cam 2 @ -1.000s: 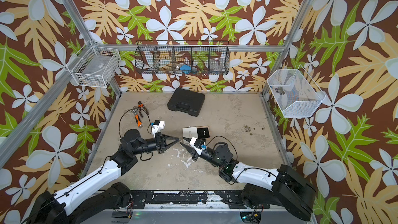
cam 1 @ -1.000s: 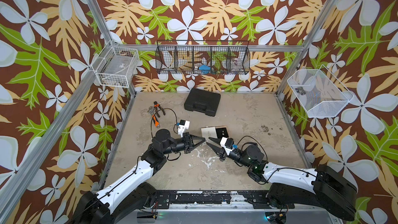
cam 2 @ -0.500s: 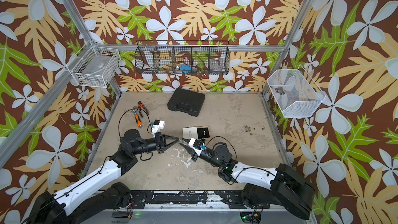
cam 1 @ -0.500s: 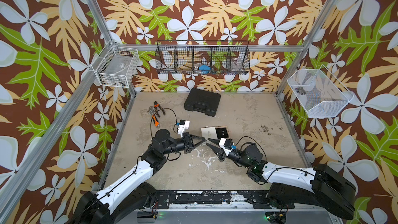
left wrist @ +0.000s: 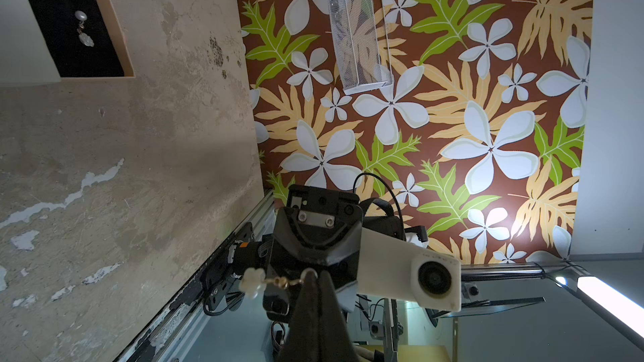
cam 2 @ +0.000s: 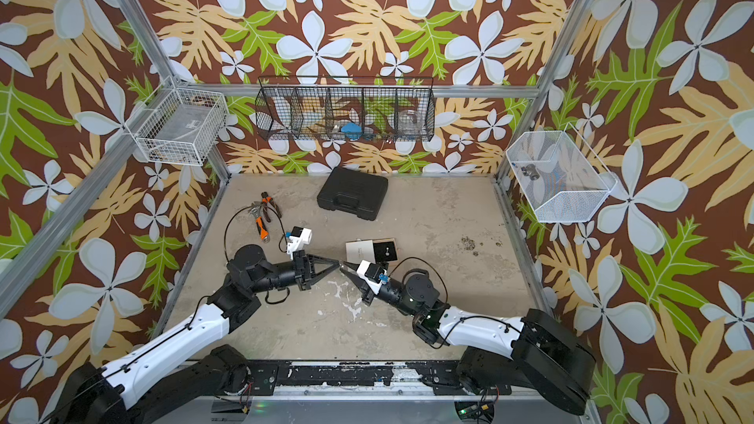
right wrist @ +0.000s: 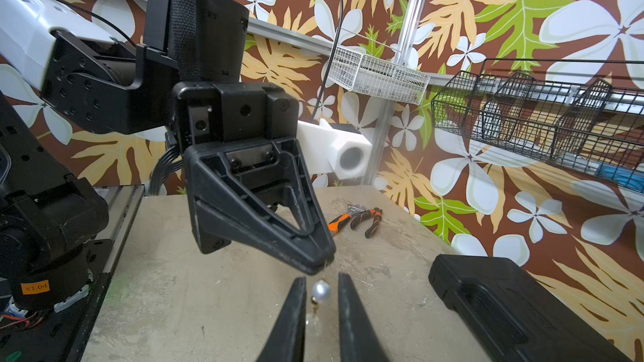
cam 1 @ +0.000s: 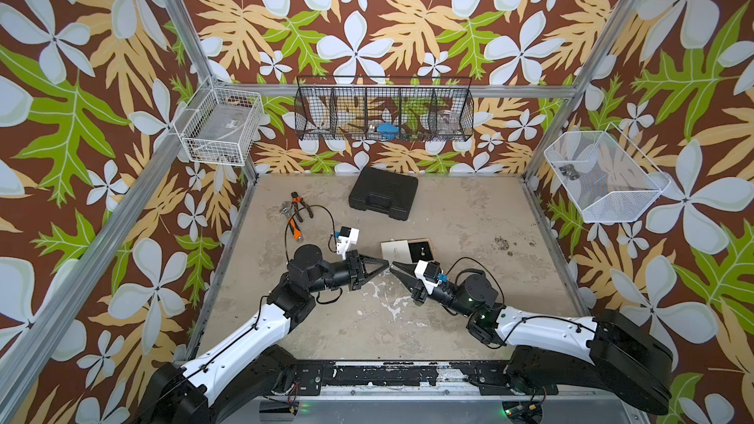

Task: Place the earrings into the drawer-style jewelry box
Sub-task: Pick up the earring from the center of the board.

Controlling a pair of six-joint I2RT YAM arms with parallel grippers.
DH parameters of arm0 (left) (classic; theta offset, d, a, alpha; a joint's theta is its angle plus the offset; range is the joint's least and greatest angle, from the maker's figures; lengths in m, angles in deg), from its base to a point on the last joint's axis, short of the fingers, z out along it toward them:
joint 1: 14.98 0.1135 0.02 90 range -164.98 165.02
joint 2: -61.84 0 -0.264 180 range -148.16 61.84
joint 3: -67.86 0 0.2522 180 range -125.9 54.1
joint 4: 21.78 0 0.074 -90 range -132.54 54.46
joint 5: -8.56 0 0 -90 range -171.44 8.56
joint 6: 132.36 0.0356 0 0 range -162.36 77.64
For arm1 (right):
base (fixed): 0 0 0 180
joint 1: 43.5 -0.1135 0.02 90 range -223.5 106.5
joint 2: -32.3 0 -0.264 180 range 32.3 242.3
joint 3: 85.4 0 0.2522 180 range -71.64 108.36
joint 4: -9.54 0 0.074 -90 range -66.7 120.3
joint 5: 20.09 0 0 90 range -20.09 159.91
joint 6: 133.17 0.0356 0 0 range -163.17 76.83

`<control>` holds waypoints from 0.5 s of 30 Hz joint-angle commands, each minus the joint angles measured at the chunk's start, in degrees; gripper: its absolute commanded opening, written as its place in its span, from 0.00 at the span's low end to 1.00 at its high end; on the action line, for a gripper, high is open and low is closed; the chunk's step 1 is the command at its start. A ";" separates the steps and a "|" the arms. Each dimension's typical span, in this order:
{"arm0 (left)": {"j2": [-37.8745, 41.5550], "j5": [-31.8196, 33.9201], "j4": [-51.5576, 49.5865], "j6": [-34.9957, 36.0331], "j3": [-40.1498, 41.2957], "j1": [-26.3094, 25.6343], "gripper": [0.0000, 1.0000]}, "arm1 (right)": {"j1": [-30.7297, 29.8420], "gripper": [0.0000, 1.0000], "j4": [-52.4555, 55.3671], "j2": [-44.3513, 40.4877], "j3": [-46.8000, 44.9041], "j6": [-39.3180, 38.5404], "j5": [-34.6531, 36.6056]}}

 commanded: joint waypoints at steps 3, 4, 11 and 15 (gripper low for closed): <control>0.34 -0.26 1.73 -0.13 0.06 0.02 0.00 | 0.04 0.16 -2.47 -0.02 0.04 0.13 0.65; 0.44 -0.18 1.79 -0.13 0.06 0.04 0.00 | 0.03 0.15 -2.73 -0.01 -0.02 0.03 0.54; 0.58 -0.08 1.85 -0.39 0.14 -0.02 0.00 | 0.04 0.09 -3.33 -0.10 -0.32 -0.08 0.21; 0.75 -0.02 2.48 -0.69 0.39 -0.02 0.00 | 0.04 0.07 -3.36 -0.45 -0.39 -0.13 -0.10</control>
